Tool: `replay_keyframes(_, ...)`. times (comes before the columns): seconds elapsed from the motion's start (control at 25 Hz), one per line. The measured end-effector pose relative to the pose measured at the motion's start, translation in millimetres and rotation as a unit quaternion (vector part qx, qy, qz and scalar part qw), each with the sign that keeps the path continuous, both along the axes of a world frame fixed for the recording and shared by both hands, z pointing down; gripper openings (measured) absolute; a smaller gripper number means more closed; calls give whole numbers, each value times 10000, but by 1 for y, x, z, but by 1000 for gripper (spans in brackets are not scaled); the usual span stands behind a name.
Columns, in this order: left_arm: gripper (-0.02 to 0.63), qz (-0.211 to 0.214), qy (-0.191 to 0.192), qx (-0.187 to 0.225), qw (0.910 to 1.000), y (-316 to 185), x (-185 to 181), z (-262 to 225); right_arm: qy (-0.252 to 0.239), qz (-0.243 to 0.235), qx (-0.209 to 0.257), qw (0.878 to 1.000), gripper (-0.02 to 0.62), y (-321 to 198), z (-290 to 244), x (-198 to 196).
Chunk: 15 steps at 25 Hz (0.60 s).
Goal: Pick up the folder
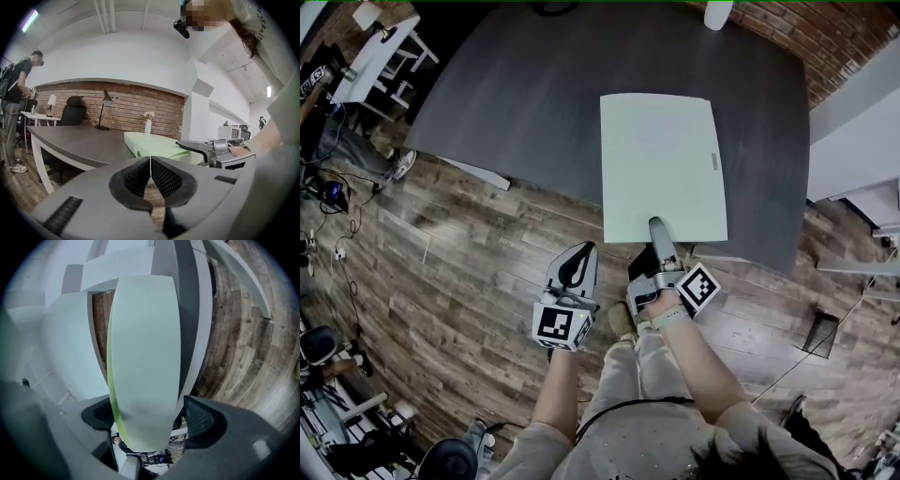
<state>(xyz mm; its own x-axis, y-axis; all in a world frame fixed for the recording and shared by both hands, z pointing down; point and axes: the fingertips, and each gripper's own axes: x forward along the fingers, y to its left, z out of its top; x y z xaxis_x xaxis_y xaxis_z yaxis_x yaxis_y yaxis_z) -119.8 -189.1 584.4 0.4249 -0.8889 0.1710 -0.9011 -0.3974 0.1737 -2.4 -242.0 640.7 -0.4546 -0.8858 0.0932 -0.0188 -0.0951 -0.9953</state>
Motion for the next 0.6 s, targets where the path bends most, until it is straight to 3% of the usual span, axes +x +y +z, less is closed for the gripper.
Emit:
replay_keyframes(0.28, 3, -5, 22, -109, 9999, 7, 3, 10, -257, 111, -15, 9996, 412, -13, 2, -2)
replay_keyframes(0.6, 3, -74, 106, -157, 9998, 15, 1, 14, -248, 15, -10, 9997, 309, -5, -3, -2)
